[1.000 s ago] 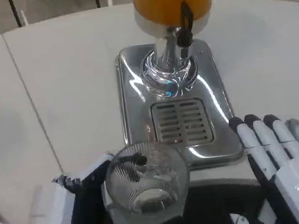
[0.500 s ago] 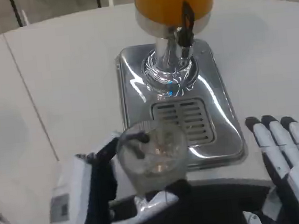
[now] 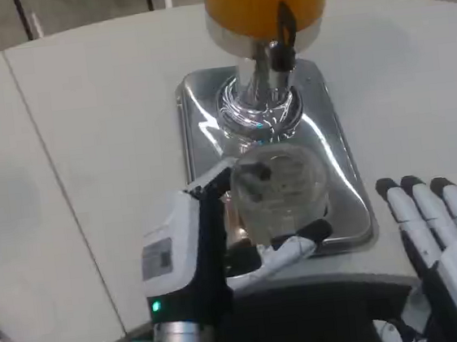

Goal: Grasp the cup under the faucet to collect the drink, then remove the cup.

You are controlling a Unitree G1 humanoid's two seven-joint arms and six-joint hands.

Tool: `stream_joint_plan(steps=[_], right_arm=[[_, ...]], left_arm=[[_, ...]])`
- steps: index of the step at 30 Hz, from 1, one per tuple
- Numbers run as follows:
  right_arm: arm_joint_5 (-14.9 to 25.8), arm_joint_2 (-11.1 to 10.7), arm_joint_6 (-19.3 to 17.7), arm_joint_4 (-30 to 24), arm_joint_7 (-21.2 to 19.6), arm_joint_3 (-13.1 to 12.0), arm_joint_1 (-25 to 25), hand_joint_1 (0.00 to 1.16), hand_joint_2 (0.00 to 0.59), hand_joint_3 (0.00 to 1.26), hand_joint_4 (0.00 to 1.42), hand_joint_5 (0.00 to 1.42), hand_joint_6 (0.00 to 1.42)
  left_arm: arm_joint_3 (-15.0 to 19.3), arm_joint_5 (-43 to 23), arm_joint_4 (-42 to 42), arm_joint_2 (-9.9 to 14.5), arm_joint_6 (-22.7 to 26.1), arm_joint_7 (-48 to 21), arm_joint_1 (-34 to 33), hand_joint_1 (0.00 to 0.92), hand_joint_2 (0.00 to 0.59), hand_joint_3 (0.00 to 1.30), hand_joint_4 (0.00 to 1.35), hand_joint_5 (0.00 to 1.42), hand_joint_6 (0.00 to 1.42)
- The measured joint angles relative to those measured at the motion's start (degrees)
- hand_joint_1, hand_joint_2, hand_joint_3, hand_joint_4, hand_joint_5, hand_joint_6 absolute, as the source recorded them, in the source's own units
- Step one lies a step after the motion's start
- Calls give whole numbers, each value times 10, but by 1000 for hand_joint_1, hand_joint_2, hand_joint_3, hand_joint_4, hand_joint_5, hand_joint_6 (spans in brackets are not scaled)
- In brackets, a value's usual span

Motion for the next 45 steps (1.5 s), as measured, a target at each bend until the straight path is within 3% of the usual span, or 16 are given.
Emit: stream_joint_plan(steps=[13,24,26,28,35,37,39,45], right_arm=[[7,4,-1,-25,31,-6,2,431,494,0,0,0,1],[4,12,-1,-21,30,-2,4,431,494,0,0,0,1],[4,13,-1,-20,29,-2,4,431,494,0,0,0,1],[4,15,0,-20,29,-2,3,431,494,0,0,0,1],[6,22,0,-17,29,1,-3,436,501,0,0,0,15],[8,22,0,-13,29,1,-6,437,501,0,0,0,15],[8,21,0,-10,29,1,-14,437,502,0,0,0,16],[11,21,0,-9,33,-1,-27,439,502,0,0,0,17]], left_arm=[[-36,-14,240,-2,39,66,-190,526,47,918,1006,1375,1424],[-60,-32,326,-25,79,90,-269,522,43,928,1006,1351,1420],[-62,-34,334,-23,79,98,-273,492,35,957,1006,1295,1416],[-63,-34,341,-22,84,111,-276,465,34,890,986,1211,1378],[-66,-35,348,-16,89,129,-278,422,57,741,822,1106,1243],[-65,-38,348,-12,88,130,-278,409,64,687,715,1066,1186],[-63,-47,348,-4,83,130,-278,373,68,587,523,977,1071],[-65,-57,343,9,65,131,-266,321,59,483,333,872,928]])
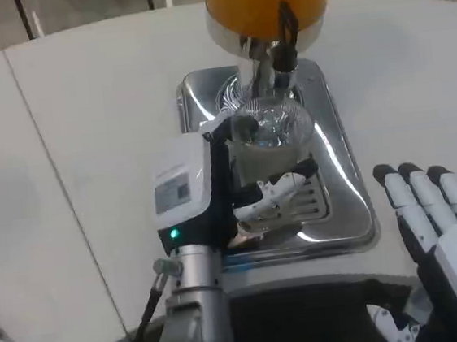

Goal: Grasp the cup under the faucet to collect the drink, then remove the cup.

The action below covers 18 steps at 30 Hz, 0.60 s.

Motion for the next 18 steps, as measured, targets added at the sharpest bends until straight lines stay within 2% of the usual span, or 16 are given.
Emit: stream_joint_plan(steps=[4,8,13,18], right_arm=[[1,0,0,0,1,-1,0,440,502,0,0,0,24],[0,0,0,0,1,3,0,441,502,0,0,0,28],[-1,1,-1,0,1,17,0,442,502,0,0,0,30],[-3,3,-1,0,0,28,1,439,498,0,0,0,32]], left_arm=[[-1,-4,-5,4,-16,0,7,295,50,410,236,778,762],[-4,-6,-23,14,-35,-5,19,282,43,329,169,710,689],[-10,-7,-49,22,-42,-16,29,250,35,192,54,557,412],[-11,-6,-91,37,-47,-34,42,223,29,90,0,498,329]])
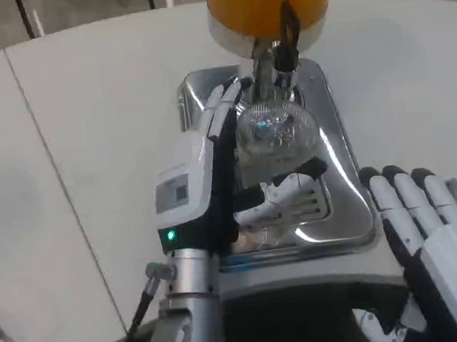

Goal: Grasp the cup under the faucet to collect the drink, then remove the cup.

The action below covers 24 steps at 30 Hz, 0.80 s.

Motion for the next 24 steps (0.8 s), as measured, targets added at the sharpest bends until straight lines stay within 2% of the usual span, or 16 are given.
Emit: stream_joint_plan(steps=[6,12,16,17,20,22,24], right_arm=[[-1,6,0,0,-12,11,3,436,495,0,0,0,32],[5,14,0,-1,-18,18,5,434,494,0,0,0,33],[26,22,1,-11,-22,17,-7,433,494,0,0,0,33],[39,24,4,-13,-22,16,-15,433,494,0,0,0,33],[71,23,20,-11,-19,10,-35,433,494,0,0,0,33],[94,25,36,-3,-20,3,-66,433,494,0,0,0,33],[114,24,47,14,-24,1,-78,425,501,0,0,0,44]], left_arm=[[4,-1,-37,14,4,-23,18,202,31,53,0,440,279],[33,-11,-101,42,14,-46,33,188,34,24,0,379,240],[68,-36,-156,74,14,-73,68,173,48,0,0,244,159],[80,-40,-171,84,15,-85,82,160,68,0,0,203,133],[113,-46,-220,127,19,-110,137,162,117,0,0,143,87],[142,-46,-279,157,23,-123,187,147,132,0,0,92,68],[160,-44,-327,164,36,-134,220,122,141,0,0,52,35]])
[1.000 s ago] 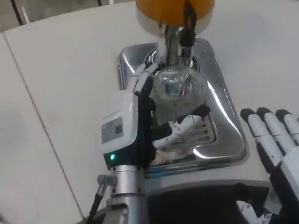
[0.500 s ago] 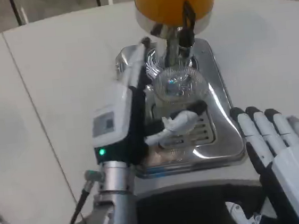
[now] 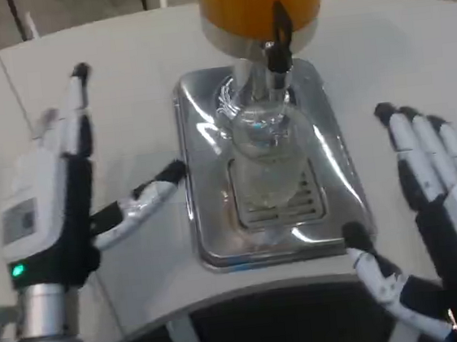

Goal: Grasp the cup under the faucet to collect the drink, then remove the cup.

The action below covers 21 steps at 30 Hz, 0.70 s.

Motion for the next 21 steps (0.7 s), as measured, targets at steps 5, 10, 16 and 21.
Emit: stream_joint_plan(steps=[5,10,16,21], right_arm=[[68,-1,28,45,-20,-15,-52,421,506,0,0,0,46],[133,2,55,48,-31,-31,-106,414,546,0,0,0,47],[189,5,71,61,-53,-55,-159,383,555,0,0,0,48],[270,7,91,86,-69,-74,-221,273,576,0,0,0,1]], left_arm=[[33,41,-159,15,35,-43,153,81,152,0,0,0,0],[38,101,-237,21,53,-75,233,0,143,0,0,0,0],[15,203,-294,24,66,-103,310,0,152,0,0,0,0],[23,201,-311,24,64,-104,346,0,155,0,0,0,0]])
